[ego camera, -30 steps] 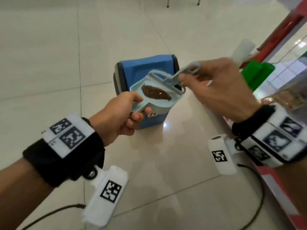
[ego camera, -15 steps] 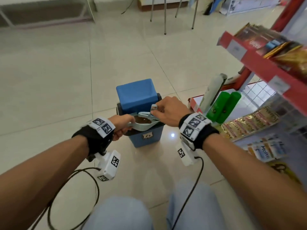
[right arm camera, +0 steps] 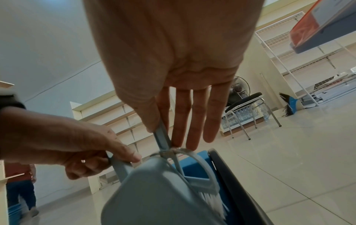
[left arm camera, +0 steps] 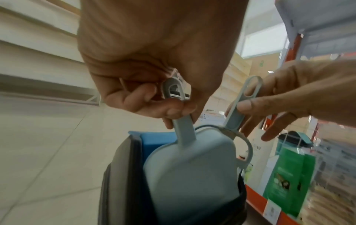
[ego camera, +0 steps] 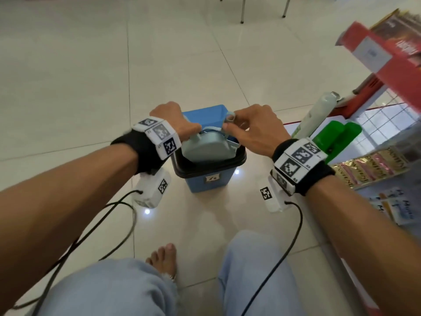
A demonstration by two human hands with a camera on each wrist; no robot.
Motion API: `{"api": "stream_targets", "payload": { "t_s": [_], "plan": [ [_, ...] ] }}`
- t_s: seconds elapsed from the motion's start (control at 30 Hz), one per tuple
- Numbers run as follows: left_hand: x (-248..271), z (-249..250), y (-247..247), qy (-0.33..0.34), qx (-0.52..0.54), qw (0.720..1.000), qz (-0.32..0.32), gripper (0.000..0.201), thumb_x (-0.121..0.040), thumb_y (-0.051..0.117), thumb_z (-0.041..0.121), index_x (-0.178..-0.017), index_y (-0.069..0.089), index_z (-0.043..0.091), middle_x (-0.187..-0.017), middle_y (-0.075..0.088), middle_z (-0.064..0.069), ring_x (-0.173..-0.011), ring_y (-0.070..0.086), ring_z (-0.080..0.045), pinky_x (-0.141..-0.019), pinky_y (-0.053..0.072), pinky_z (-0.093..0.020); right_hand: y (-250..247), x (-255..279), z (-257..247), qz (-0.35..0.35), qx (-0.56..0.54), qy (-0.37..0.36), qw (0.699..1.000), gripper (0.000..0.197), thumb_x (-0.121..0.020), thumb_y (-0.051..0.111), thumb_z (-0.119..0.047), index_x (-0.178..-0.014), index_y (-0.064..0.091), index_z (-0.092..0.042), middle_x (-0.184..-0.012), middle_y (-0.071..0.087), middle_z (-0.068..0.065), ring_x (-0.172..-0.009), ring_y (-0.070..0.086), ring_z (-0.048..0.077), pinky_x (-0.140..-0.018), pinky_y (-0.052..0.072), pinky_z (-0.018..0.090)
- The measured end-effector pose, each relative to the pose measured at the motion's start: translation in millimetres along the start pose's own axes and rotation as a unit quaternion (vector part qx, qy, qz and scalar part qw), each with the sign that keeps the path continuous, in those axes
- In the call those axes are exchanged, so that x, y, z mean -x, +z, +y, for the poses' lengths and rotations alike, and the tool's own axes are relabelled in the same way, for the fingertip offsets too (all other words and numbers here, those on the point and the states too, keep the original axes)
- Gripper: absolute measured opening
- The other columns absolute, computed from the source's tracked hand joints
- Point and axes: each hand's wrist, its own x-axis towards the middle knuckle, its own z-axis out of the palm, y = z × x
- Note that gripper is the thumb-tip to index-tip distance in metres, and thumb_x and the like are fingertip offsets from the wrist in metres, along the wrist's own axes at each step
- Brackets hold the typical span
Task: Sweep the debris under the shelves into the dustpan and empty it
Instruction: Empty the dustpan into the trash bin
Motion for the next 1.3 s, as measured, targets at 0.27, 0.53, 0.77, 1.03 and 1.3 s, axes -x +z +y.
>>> {"api": "stream_targets", "payload": {
  "t_s": [0.27,0.53,0.77,1.03,1.3],
  "plan": [
    [8,-3,17,0.004,0.106,0.994,0.037,0.034,-0.072,0.076,0.048,-0.072,0.076,0.014,-0.061,0.063,0.005,-0.058,0.057,-0.013,-0.048,0.04,-0.025,6,3,7,0.033,-0.016,-0.026,0.999,0.022,-0.089,0.059,-0.045,-0.089,0.073,-0.028,-0.08,0.074,-0.007,-0.08,0.07,0.016,-0.078,0.056,0.04],
    [24,-8,25,0.039,0.104,0.992,0.059,0.044,-0.074,0.076,0.052,-0.072,0.058,0.013,-0.071,0.059,-0.003,-0.073,0.057,-0.025,-0.057,0.038,-0.032,14,17,10,0.079,-0.01,-0.042,0.996,0.018,-0.09,0.061,-0.043,-0.091,0.074,-0.031,-0.079,0.073,-0.014,-0.08,0.068,0.006,-0.074,0.056,0.038],
    [27,-13,21,0.04,0.173,0.98,0.09,0.043,-0.072,0.077,0.047,-0.073,0.062,0.007,-0.071,0.064,-0.006,-0.07,0.06,-0.026,-0.056,0.043,-0.032,16,20,12,0.077,0.008,-0.047,0.996,0.02,-0.09,0.06,-0.045,-0.09,0.074,-0.031,-0.079,0.073,-0.015,-0.081,0.068,0.004,-0.072,0.057,0.038],
    [32,-27,21,-0.044,0.282,0.958,0.025,0.029,-0.069,0.083,0.039,-0.072,0.066,0.016,-0.071,0.068,-0.003,-0.072,0.064,-0.026,-0.068,0.057,-0.04,25,27,13,0.064,0.013,-0.081,0.995,0.026,-0.092,0.056,-0.047,-0.089,0.071,-0.026,-0.079,0.071,-0.014,-0.075,0.066,0.004,-0.066,0.057,0.035],
    [41,-40,8,-0.116,0.43,0.895,0.017,0.037,-0.078,0.079,0.023,-0.103,0.07,-0.002,-0.105,0.073,-0.019,-0.1,0.072,-0.03,-0.078,0.062,-0.039,8,17,2,0.195,-0.168,-0.058,0.964,0.018,-0.097,0.053,-0.045,-0.093,0.066,-0.032,-0.085,0.071,-0.023,-0.072,0.071,0.002,-0.053,0.053,0.017]
  ]
}}
